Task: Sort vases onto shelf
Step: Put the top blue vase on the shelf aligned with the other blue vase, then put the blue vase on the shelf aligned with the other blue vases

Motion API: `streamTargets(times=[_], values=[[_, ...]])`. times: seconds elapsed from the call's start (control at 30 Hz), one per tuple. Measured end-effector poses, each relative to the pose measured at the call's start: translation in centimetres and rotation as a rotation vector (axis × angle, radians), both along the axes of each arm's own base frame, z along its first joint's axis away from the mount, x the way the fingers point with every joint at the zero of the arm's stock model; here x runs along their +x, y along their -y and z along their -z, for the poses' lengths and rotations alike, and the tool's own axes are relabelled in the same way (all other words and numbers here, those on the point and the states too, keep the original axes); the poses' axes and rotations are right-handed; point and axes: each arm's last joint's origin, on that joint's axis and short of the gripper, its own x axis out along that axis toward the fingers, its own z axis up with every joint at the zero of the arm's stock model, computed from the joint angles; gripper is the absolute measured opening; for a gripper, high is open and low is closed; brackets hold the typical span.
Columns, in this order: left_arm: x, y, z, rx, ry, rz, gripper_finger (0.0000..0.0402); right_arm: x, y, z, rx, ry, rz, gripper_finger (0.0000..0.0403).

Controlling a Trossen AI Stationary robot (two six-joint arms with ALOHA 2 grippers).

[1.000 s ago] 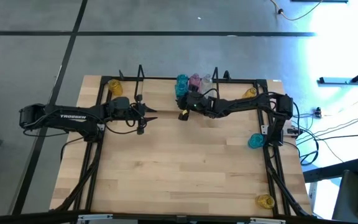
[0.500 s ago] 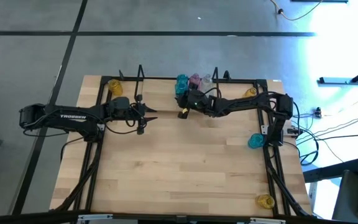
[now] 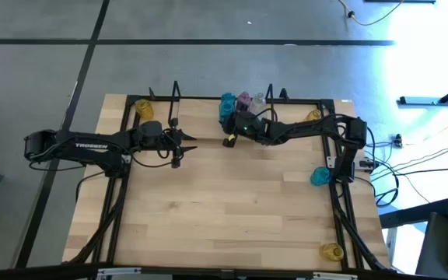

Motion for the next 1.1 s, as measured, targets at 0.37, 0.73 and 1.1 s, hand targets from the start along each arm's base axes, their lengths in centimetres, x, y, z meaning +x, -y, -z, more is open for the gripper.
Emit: streamTargets(times=[0.37,0.73,1.1], values=[[0.0,0.0,0.0,-0.002,0.001,0.006,0.0133,-0.1,-4.6,-2.2,-0.031,-0.003,-0.135,0.0083],[0.0,0.1,0.0,-0.010,0.003,0.024,0.0133,-9.9,-12.6,-10.4,0.339,-0.073,-0.121,0.0083],[0.1,0.1,-0.2,-0.026,0.028,0.017,0.0133,-20.5,-13.9,-11.6,0.809,-0.230,0.375,0.0083]])
